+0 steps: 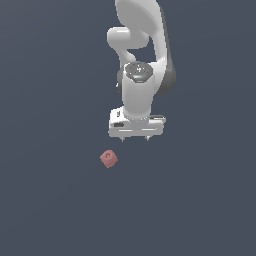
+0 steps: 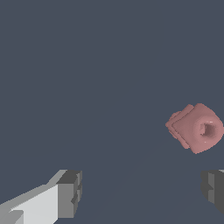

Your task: Pick up the object and move it to a goal position.

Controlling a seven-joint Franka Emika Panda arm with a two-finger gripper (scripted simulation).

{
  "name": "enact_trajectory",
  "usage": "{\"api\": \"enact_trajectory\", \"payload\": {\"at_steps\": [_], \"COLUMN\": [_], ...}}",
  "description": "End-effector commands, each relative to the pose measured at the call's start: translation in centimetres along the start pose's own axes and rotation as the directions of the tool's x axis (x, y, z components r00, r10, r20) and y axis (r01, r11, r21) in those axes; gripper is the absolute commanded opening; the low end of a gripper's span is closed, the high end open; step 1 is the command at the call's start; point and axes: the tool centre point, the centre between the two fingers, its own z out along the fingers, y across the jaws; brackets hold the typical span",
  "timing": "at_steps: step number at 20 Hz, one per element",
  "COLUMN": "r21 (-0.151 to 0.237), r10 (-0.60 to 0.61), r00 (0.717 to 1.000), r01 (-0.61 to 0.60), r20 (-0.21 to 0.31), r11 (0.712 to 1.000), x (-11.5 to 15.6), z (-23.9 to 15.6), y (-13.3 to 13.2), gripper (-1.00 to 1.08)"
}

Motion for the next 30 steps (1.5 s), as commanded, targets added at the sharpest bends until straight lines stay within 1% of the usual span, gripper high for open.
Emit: {"api": "enact_trajectory", "payload": {"at_steps": [1,10,19,25,30], "r21": [0.0,-0.02,-0.021,-0.022,-0.021], "r10": [0.0,-0.024,-0.043,-0.102,-0.181], "r00": [1.0,1.0,0.999,0.995,0.984], "r01": [0.0,0.024,0.043,0.102,0.181], "r20": [0.0,0.001,0.002,0.005,0.009], "r11": [1.0,1.0,0.999,0.995,0.983], "x": [0.0,-0.3,-0.2,0.1,0.5], "z": [0.0,-0.7,-0.5,0.2,1.1], "y": [0.0,1.4,1.8,2.7,3.9], "gripper": [1.0,1.0,1.0,1.0,1.0]}}
